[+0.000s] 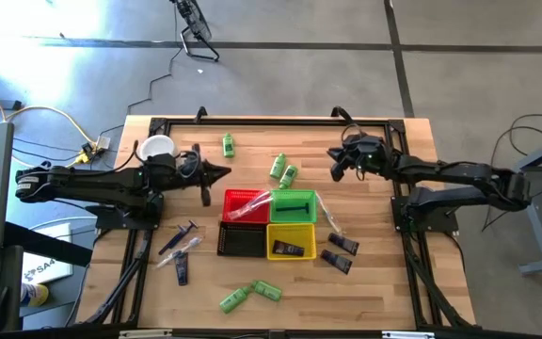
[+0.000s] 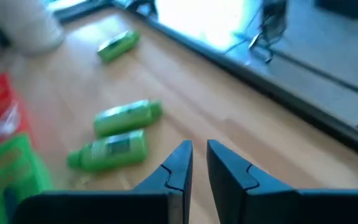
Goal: Pick & Place Travel size toiletries
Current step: Put the green shampoo bottle into the black bin
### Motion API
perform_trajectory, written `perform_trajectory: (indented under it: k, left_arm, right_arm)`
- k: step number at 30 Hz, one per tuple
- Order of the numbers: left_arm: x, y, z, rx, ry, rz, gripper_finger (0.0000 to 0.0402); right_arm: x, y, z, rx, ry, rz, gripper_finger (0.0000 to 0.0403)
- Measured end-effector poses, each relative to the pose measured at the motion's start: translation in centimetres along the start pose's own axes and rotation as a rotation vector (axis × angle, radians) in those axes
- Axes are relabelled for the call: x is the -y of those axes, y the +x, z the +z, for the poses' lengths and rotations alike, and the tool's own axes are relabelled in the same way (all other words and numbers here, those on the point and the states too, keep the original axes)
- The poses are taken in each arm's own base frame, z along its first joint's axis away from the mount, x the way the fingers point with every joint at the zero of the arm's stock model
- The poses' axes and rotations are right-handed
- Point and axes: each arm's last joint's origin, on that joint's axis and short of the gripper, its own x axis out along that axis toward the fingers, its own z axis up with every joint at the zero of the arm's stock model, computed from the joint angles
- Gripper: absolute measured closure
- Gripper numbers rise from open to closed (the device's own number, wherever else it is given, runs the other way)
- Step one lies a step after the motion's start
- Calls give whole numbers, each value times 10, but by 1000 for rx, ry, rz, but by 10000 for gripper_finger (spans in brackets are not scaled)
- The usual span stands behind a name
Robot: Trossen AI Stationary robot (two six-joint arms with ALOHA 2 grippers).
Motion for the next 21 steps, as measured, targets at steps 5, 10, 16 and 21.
perform_trajectory:
  k: [5, 10, 16, 21]
  left_arm:
    - [0, 6, -5, -24, -34, 29, 401]
    - [1, 17, -15, -84, -99, 55, 401]
    - [2, 28, -23, -113, -135, 77, 401]
    - [3, 33, -24, -97, -140, 75, 401]
  right_arm:
    - [-10, -4, 6, 74, 15, 22, 363]
    - [-26, -12, 5, 89, -14, 95, 363]
    - [-40, -20, 4, 118, -54, 126, 363]
    - [-48, -23, -2, 109, -66, 124, 363]
